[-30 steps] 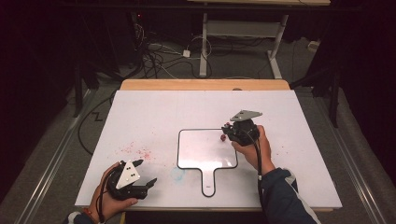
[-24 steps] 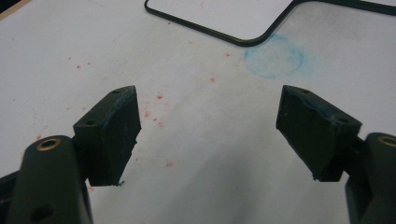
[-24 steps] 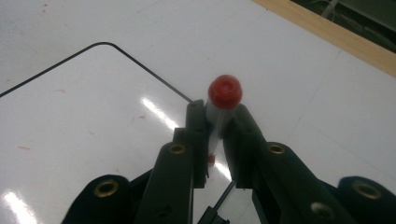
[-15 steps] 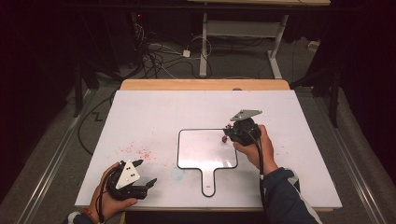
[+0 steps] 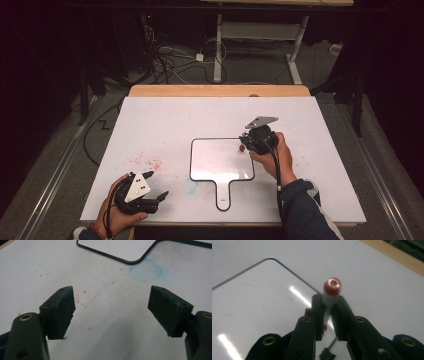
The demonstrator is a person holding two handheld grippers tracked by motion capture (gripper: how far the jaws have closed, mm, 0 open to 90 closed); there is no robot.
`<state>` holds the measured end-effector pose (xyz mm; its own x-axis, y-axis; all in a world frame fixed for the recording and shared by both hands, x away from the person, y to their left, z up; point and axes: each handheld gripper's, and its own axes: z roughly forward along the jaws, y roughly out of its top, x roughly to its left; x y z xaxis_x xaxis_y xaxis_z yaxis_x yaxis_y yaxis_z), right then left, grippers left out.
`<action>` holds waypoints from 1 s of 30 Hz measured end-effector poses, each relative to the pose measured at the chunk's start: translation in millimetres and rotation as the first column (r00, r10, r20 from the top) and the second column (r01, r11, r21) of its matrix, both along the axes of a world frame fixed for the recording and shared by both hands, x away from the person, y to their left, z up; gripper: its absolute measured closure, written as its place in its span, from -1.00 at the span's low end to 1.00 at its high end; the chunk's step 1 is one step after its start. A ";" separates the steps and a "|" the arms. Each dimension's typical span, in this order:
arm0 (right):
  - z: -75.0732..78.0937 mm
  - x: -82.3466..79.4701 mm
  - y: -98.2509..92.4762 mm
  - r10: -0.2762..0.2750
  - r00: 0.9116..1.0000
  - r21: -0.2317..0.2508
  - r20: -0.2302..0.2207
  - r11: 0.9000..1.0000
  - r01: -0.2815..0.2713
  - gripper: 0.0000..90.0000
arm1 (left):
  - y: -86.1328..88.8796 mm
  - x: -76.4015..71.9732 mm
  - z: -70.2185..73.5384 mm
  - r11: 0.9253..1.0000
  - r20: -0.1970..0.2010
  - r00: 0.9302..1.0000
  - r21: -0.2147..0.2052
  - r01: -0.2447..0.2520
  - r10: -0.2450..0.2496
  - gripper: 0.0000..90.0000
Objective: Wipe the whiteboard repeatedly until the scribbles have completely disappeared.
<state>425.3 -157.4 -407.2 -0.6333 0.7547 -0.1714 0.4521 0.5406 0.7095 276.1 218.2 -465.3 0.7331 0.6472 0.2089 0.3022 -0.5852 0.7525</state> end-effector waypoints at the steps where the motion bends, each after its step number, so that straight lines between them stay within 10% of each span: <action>1: -0.4 1.3 -1.1 -0.013 1.000 -0.012 0.011 1.000 0.014 0.81 | 0.0 0.1 0.0 1.000 0.000 1.000 0.000 -0.001 0.001 -0.54; 10: 1.1 -2.2 9.0 0.082 0.995 0.053 -0.055 0.995 -0.079 0.82 | -1.1 0.4 -1.1 1.000 -0.016 1.000 0.000 0.000 0.000 -0.54; 16: 2.5 0.7 9.7 0.017 1.000 -0.044 -0.010 0.999 -0.017 0.82 | -0.3 0.4 -1.0 1.000 -0.006 1.000 0.003 0.002 -0.002 -0.54; 21: 1.3 -0.1 12.5 0.093 0.993 0.078 -0.079 0.993 -0.087 0.82 | -0.9 0.2 -1.0 1.000 -0.016 1.000 0.000 -0.001 0.001 -0.54; 30: -3.7 3.2 22.3 0.070 0.997 0.111 -0.043 0.992 -0.065 0.82 | -0.7 1.1 -0.9 1.000 -0.006 1.000 0.006 0.001 -0.001 -0.54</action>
<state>428.5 -135.0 -410.9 -0.6887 0.7226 -0.0592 0.4514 0.4912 0.7449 277.2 217.5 -466.2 0.7351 0.6453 0.2079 0.3064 -0.5897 0.7472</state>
